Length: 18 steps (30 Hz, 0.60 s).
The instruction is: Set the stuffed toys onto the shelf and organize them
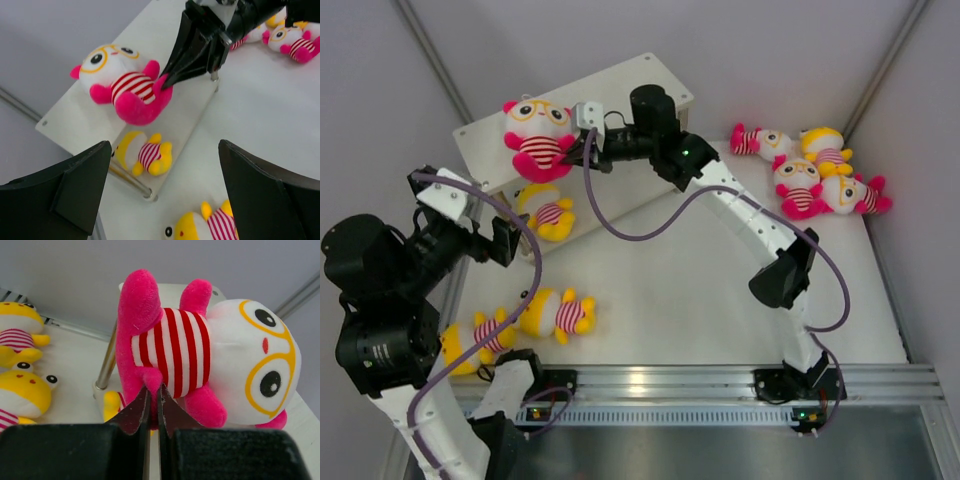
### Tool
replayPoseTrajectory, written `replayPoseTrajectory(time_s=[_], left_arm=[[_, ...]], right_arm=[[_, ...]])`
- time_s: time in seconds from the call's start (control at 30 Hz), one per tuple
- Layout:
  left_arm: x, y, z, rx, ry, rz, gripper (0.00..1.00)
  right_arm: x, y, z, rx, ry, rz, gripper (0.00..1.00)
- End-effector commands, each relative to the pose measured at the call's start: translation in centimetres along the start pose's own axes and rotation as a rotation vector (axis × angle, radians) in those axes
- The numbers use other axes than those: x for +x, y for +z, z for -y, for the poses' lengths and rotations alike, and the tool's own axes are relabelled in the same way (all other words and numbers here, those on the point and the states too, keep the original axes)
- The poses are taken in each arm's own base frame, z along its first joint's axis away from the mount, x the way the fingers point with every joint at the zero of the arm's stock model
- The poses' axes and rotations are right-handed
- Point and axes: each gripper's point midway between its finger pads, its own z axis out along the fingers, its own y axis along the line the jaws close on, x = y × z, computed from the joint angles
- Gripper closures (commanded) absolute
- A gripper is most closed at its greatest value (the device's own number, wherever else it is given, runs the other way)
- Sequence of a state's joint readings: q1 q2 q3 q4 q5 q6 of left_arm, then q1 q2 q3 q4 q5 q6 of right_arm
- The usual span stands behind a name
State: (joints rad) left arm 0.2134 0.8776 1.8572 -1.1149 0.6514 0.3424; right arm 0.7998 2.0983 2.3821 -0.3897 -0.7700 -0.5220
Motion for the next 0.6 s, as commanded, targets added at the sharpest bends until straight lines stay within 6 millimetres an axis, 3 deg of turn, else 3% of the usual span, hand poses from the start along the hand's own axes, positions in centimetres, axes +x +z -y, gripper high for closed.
replayPoseTrajectory(time_s=[0.0, 0.1, 0.23, 0.33, 0.57], left_arm=[[-3.4, 3.1, -0.9, 0.095, -0.039, 0.114, 0.07], [-3.1, 5.5, -1.1, 0.2, -0.035, 0.123, 0.08], [-1.8, 8.7, -3.4, 0.211, -0.012, 0.087, 0.08], [-1.0, 9.8, -3.6, 0.249, -0.02, 0.076, 0.12], [2.5, 11.3, -3.5, 0.282, -0.039, 0.014, 0.34]], right_arm=[[-5.6, -1.5, 0.1, -0.013, -0.134, 0.104, 1.0], [-5.1, -1.5, -0.3, -0.029, -0.136, 0.094, 1.0], [-4.8, -1.5, -0.2, -0.03, -0.142, 0.09, 1.0], [-5.0, -1.7, 0.2, -0.022, -0.132, 0.105, 1.0], [-4.8, -2.0, 0.8, -0.01, -0.101, 0.117, 1.0]])
